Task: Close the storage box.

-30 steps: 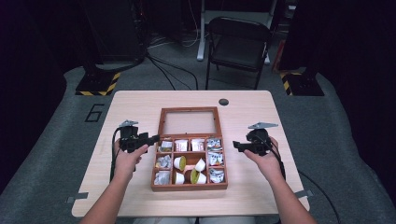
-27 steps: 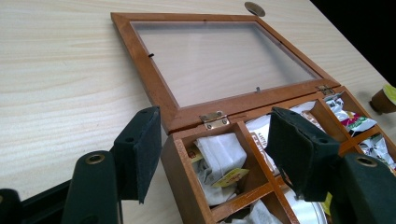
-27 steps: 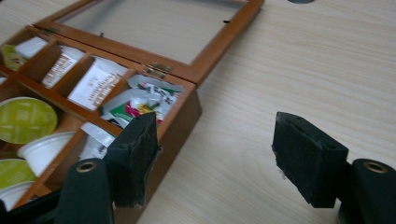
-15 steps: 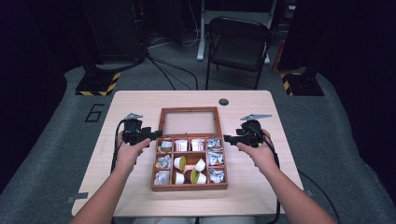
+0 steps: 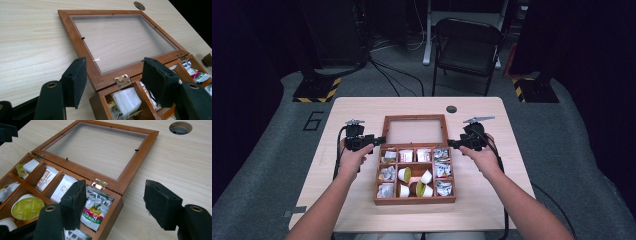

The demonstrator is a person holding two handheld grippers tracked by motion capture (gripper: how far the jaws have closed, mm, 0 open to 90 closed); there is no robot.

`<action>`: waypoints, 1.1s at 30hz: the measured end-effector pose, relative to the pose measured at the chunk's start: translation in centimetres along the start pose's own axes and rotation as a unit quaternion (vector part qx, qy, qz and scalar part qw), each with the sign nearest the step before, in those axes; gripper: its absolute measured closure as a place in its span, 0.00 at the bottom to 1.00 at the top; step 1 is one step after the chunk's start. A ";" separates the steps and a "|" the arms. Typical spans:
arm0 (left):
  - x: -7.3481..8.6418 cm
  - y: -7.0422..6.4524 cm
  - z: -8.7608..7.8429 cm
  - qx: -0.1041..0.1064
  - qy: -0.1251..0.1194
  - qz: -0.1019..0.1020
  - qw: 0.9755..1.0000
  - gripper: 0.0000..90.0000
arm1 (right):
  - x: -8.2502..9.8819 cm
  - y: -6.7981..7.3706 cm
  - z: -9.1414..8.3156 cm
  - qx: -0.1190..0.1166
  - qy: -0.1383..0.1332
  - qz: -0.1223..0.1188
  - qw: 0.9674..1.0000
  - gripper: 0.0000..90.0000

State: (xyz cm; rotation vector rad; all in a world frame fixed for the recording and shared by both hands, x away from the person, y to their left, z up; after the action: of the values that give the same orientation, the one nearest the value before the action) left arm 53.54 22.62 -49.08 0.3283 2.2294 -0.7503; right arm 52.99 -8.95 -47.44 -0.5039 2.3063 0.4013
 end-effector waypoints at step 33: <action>-1.5 1.3 3.2 -0.012 0.033 -0.010 0.999 0.38 | -2.4 0.0 4.8 -0.012 0.003 0.032 0.999 0.37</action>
State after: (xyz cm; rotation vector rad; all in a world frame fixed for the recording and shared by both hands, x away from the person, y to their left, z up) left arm 57.03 21.66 -50.25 0.3246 2.3056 -0.7326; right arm 57.39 -6.37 -49.01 -0.4452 2.3302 0.4595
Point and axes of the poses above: each handheld gripper's, and its own axes: z roughly forward along the jaws, x roughly out of its underside, y roughly to its left, the point moved 8 cm from there along z, roughly forward along the jaws, and after that the axes turned 6 degrees about x, right-handed, at the moved point
